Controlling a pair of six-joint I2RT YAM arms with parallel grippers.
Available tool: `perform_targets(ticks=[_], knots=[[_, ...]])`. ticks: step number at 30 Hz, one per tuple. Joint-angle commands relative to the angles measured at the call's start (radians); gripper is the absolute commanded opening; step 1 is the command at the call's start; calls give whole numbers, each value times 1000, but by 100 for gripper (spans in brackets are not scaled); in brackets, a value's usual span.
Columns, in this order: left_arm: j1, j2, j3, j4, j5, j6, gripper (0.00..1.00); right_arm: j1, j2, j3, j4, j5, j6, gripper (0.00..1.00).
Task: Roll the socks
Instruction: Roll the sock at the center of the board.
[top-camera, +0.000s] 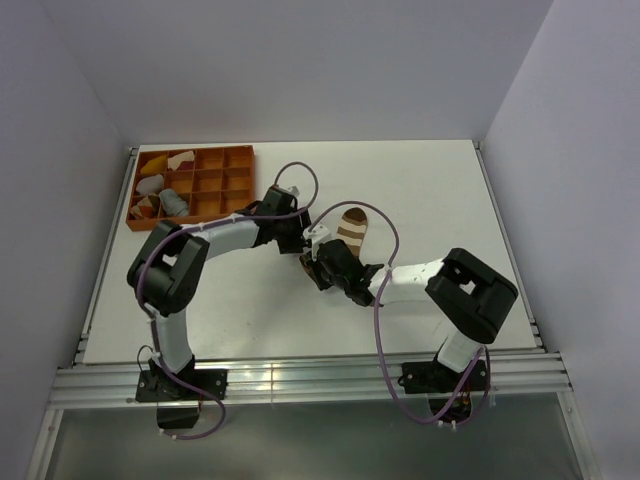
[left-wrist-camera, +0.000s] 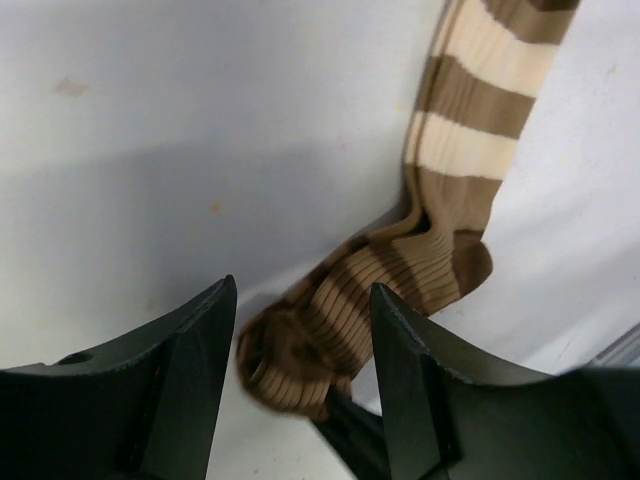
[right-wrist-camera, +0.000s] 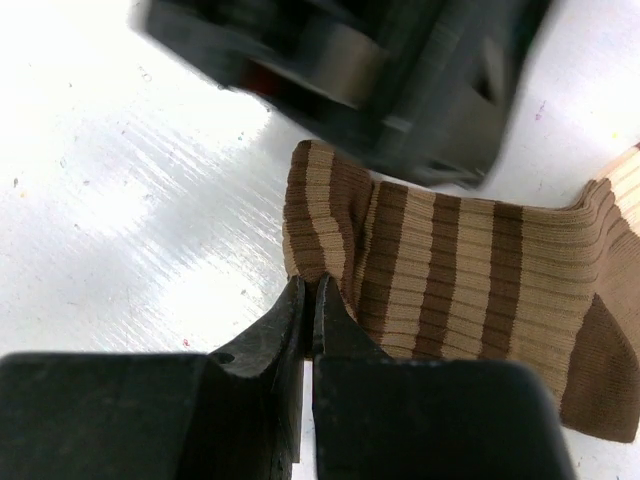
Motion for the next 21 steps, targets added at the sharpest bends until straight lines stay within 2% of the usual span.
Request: perform_targets(ticks=[1,6,21], knots=[[0,85,89,-27,144,101,59,-7,-25,-21,-11,-21,3,0],[-9,192,178,-98,214,136,55,-7,-25,-20,-8,-10,3,0],[-53,323,280,-250,165,273,48,-14,-17,-24,14,-18,4,0]])
